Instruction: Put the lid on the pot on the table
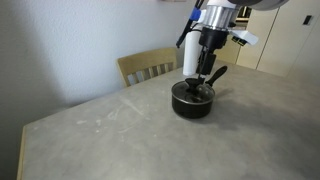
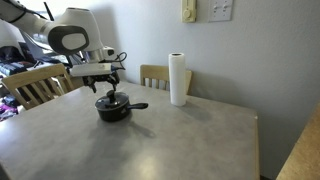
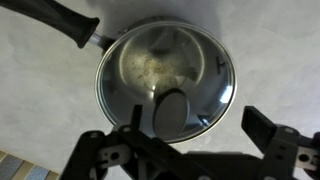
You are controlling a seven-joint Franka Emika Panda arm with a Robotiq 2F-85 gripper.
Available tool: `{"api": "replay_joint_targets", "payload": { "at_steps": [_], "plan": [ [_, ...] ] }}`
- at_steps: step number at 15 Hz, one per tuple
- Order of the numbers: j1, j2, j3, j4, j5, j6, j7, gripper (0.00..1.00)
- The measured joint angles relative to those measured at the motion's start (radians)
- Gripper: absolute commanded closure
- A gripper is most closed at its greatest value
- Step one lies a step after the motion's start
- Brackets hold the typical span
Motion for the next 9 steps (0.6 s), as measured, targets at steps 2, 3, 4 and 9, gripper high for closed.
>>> {"api": "replay_joint_targets", "payload": {
  "at_steps": [2, 3, 4, 9],
  "plan": [
    [0.001, 0.028, 0.005, 0.042, -0.007, 0.0, -0.001, 0.0],
    [0.003, 0.044, 0.009, 0.063, -0.015, 0.0, 0.001, 0.0],
    [0.006, 0.063, 0.011, 0.081, -0.03, -0.001, 0.007, 0.0],
    [0.022, 0.158, 0.006, 0.138, -0.154, -0.002, 0.099, 0.0]
  ]
}}
